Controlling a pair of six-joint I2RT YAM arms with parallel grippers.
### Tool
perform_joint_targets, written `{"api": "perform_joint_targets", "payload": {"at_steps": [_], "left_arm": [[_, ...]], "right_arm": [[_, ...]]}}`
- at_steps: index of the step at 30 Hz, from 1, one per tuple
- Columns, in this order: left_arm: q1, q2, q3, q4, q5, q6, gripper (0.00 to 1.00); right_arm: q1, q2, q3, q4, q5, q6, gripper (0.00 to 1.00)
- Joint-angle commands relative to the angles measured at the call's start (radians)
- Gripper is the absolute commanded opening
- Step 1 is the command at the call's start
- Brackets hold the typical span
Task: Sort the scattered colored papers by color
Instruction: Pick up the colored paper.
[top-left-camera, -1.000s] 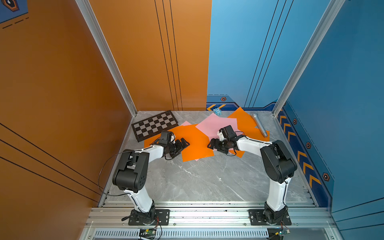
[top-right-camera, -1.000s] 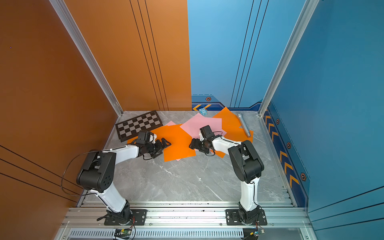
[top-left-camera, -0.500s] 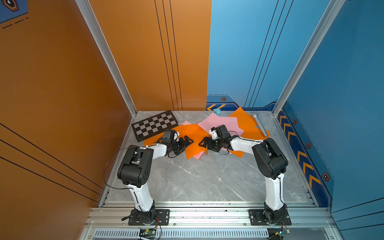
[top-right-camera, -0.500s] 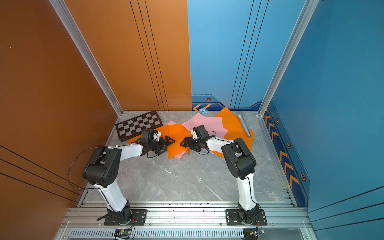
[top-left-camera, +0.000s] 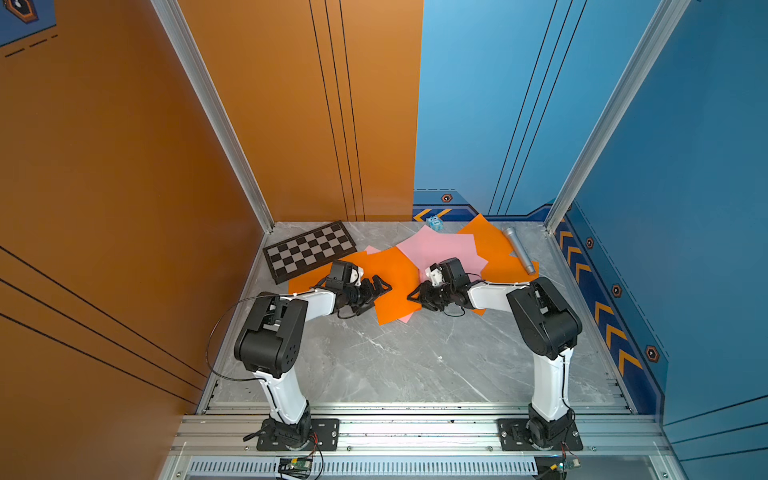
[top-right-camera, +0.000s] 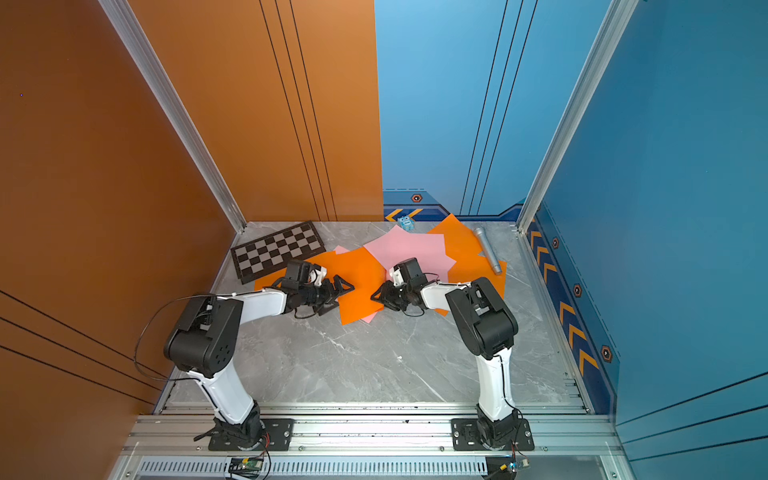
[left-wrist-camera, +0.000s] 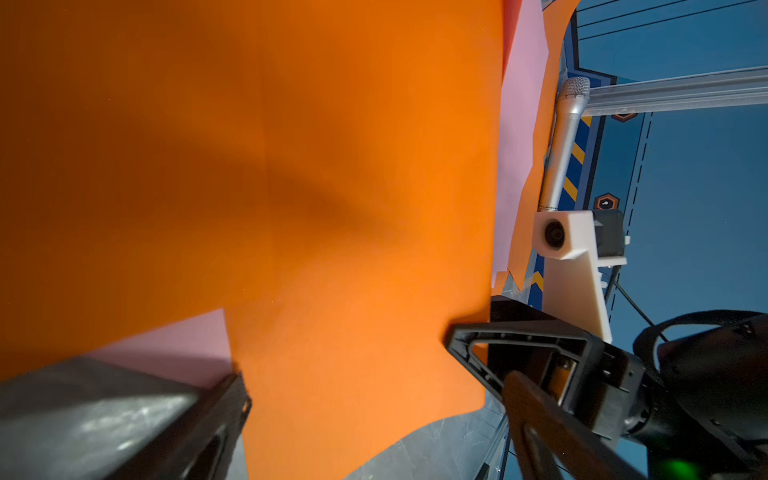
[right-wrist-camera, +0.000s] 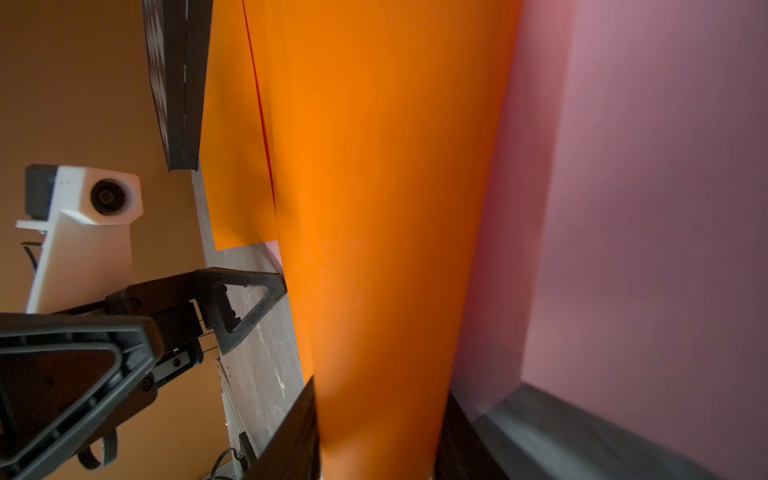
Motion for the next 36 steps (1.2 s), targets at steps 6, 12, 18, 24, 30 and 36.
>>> {"api": "perform_joint_targets", "payload": {"at_steps": [6, 12, 18, 24, 30, 36], "left_arm": [[-0.013, -0.022, -0.054, -0.14, -0.004, -0.016, 1.0], [-0.029, -0.064, -0.031, -0.134, 0.009, -0.038, 0.99], [-0.038, -0.057, -0.036, -0.042, 0.049, -0.112, 0.99], [-0.047, -0.045, -0.044, 0.042, 0.071, -0.179, 0.98], [-0.066, -0.066, -0.079, 0.092, 0.081, -0.24, 0.98], [-0.065, -0.1, -0.136, 0.111, 0.081, -0.279, 0.98]], "right_arm": [[-0.031, -0.197, -0.039, -0.186, 0.048, -0.099, 0.39], [-0.042, -0.301, -0.049, -0.226, 0.028, -0.125, 0.29], [-0.041, -0.297, -0.061, -0.231, 0.029, -0.128, 0.19], [-0.045, -0.287, -0.07, -0.224, 0.036, -0.127, 0.18], [-0.056, -0.331, -0.08, -0.216, 0.037, -0.119, 0.18], [-0.086, -0.394, -0.097, -0.186, 0.033, -0.094, 0.18]]}}
